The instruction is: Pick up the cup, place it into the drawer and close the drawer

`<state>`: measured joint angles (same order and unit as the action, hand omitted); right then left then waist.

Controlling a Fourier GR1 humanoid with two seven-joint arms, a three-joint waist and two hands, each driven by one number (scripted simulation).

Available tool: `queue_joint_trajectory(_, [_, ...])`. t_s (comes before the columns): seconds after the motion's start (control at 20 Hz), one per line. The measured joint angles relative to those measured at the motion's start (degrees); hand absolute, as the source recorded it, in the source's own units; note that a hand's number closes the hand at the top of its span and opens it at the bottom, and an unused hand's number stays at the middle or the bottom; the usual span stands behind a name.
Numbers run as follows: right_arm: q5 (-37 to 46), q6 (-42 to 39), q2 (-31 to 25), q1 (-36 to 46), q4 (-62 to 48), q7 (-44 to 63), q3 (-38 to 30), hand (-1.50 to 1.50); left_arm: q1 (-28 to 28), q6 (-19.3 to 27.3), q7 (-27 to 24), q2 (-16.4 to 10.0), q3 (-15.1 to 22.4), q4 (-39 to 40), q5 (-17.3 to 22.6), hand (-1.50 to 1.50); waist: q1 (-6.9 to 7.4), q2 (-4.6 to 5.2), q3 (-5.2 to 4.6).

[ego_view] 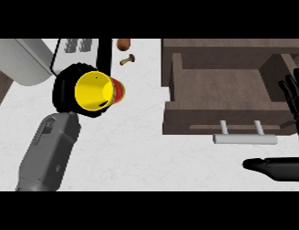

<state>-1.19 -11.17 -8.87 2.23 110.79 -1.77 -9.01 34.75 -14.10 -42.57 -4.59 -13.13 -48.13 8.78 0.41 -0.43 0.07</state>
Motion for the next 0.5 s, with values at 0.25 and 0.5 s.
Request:
queue_joint_trajectory(0.25, [0.40,0.50,0.53,0.12,0.94,0.66,0.48,-1.50,4.97,5.37,10.30,2.84,3.41,-8.39,-0.43,1.50,-0.20,0.09,-0.01])
queue_joint_trajectory(0.5, [-1.07,-0.73,-0.41,0.51,-0.10,0.19,-0.81,-1.50,11.01,11.98,18.37,4.05,7.63,-11.61,-0.97,1.50,-0.65,0.27,-0.04])
